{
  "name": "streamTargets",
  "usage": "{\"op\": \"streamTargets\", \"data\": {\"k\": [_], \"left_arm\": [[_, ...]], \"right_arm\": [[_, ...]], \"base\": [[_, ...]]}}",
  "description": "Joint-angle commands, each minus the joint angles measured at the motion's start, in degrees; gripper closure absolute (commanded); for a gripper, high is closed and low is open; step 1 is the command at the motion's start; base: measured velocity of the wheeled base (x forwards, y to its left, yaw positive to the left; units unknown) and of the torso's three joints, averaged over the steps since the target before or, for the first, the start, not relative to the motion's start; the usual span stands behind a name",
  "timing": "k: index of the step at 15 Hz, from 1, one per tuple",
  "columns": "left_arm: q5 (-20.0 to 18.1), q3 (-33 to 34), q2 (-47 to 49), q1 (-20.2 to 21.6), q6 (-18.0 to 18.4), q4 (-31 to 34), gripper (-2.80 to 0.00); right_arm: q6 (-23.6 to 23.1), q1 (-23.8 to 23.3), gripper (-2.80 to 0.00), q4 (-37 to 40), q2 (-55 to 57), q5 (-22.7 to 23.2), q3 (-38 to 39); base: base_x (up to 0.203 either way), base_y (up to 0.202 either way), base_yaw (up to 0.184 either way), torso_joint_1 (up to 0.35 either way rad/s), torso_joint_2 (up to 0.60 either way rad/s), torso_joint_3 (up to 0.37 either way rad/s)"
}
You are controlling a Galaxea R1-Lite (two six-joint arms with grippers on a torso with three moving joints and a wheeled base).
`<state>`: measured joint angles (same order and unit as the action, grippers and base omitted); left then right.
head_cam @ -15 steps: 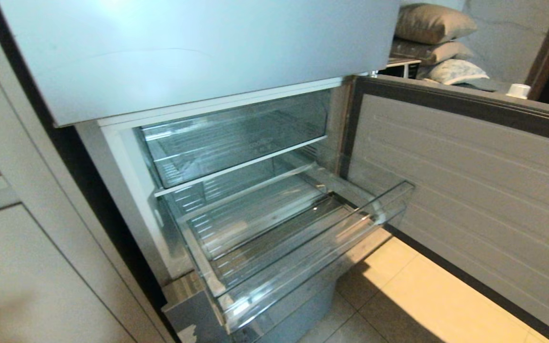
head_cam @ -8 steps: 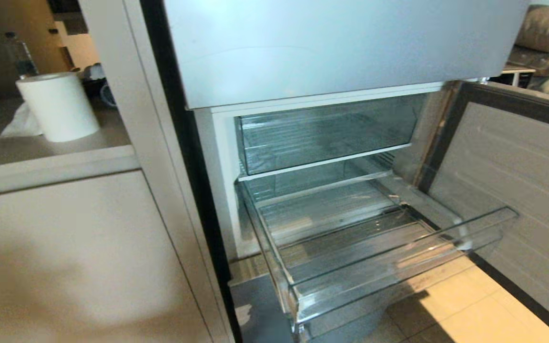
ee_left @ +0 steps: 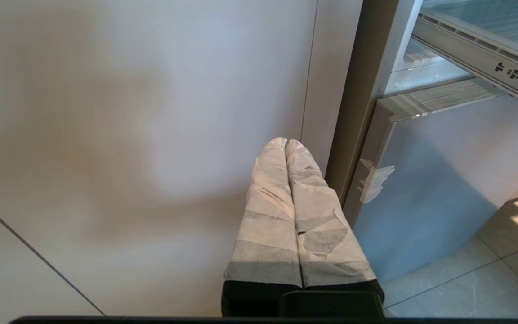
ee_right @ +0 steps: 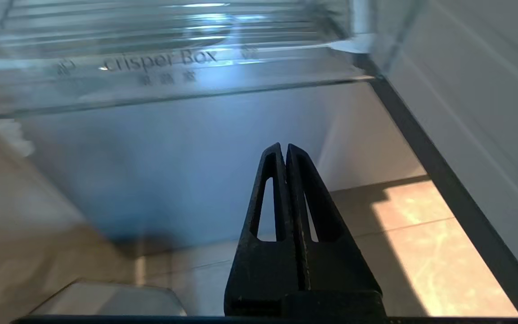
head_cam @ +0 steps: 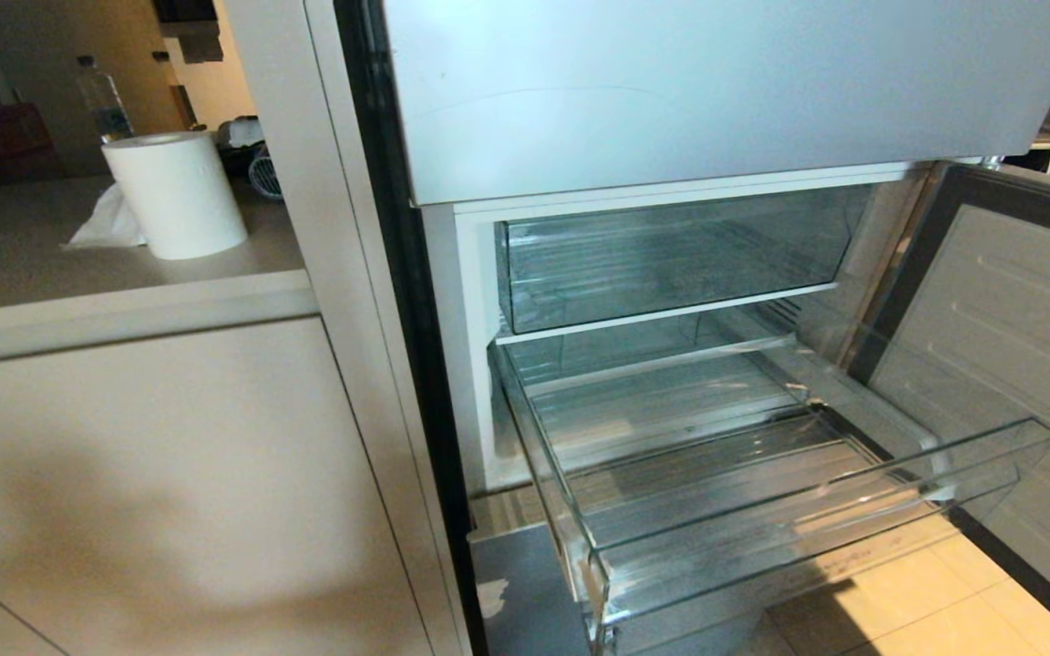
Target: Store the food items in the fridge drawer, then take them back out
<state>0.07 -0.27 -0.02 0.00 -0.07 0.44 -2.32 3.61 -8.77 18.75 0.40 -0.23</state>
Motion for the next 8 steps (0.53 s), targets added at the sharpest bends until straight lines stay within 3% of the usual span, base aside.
{"op": "streamTargets", "data": {"k": [1,5,8], "left_arm": [[0.01,0.0,-0.06,0.0,-0.01,0.0,0.0],[0.01,0.0,-0.06,0.0,-0.01,0.0,0.0],[0.01,0.0,-0.06,0.0,-0.01,0.0,0.0]], "right_arm": [[1.19,2.96,0.0,-9.81,21.67,0.03,-1.03],[7.4,7.46,0.0,-22.43,49.59,0.1,-7.41],[10.27,9.62,0.0,-27.01,62.71,0.19,-13.71]], "base": [[0.0,0.0,0.0,0.0,0.0,0.0],[0.0,0.0,0.0,0.0,0.0,0.0],[0.0,0.0,0.0,0.0,0.0,0.0]]}}
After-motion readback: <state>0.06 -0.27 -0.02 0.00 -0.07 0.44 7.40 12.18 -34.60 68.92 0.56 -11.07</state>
